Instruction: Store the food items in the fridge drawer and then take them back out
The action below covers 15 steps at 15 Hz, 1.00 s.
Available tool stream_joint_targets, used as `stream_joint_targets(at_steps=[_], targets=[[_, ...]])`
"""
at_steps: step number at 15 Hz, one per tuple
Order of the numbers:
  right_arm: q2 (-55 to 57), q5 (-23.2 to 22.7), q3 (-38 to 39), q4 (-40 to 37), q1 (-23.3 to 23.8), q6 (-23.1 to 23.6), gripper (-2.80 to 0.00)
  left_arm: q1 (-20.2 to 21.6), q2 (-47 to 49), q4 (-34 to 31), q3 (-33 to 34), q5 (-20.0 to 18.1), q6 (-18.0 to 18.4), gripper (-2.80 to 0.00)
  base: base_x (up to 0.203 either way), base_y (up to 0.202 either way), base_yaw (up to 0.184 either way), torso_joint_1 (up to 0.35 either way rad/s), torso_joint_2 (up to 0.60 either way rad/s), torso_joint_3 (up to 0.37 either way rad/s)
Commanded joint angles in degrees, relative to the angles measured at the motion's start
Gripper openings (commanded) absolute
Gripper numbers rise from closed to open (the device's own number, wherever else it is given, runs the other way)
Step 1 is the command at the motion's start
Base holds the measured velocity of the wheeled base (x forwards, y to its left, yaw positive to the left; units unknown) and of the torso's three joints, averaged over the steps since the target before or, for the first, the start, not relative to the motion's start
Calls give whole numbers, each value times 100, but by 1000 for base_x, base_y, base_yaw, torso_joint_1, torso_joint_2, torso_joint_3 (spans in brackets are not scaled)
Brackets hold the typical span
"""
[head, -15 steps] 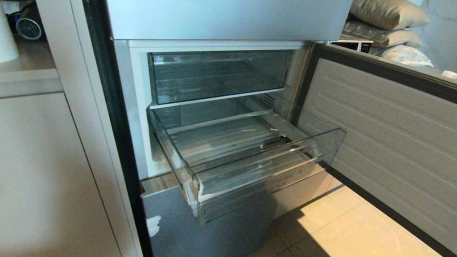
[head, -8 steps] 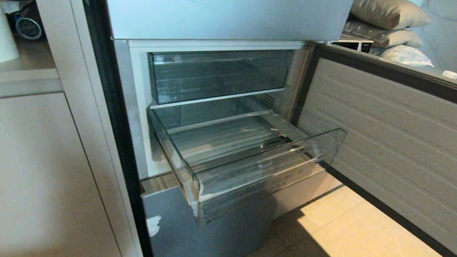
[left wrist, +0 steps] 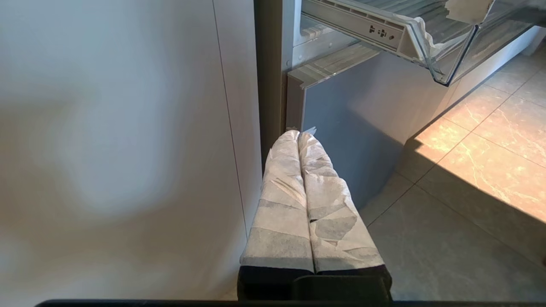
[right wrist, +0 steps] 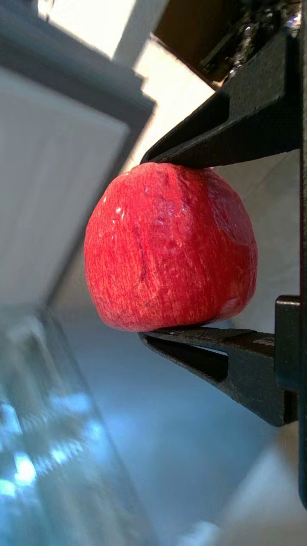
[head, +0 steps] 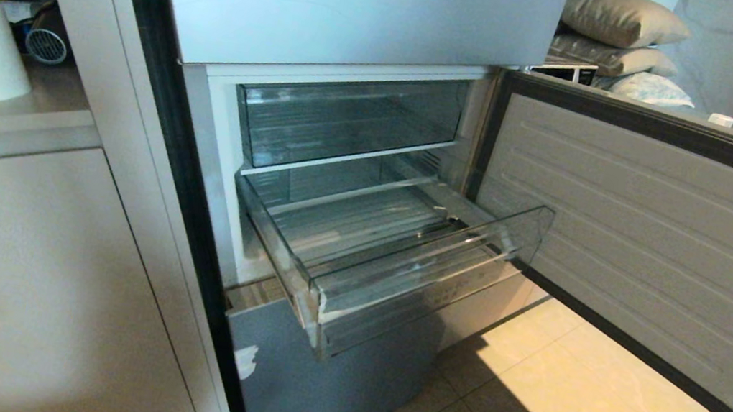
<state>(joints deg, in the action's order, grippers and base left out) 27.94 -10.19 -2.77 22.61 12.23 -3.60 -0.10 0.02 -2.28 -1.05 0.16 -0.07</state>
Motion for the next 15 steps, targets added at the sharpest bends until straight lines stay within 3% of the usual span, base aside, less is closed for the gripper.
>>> stream_joint_targets(at_steps=[1,6,9,11,15], targets=[[-1040,11,214,-428,-249,182,-280,1,-11,-1,-1,2,-1,-280,0,0,0,0,0,0],[-1186,555,257,-1730,-308,306,-280,1,-11,-1,-1,2,-1,-280,0,0,0,0,0,0],[-1183,745,277,-1860,-441,324,-280,1,-11,-1,-1,2,-1,-280,0,0,0,0,0,0],[-1314,752,275,-1865,-947,399,-280,1,-11,-1,-1,2,-1,-280,0,0,0,0,0,0],[-2471,764,276,-1878,-1189,399,-280,1,-12,-1,-1,2,-1,-280,0,0,0,0,0,0]])
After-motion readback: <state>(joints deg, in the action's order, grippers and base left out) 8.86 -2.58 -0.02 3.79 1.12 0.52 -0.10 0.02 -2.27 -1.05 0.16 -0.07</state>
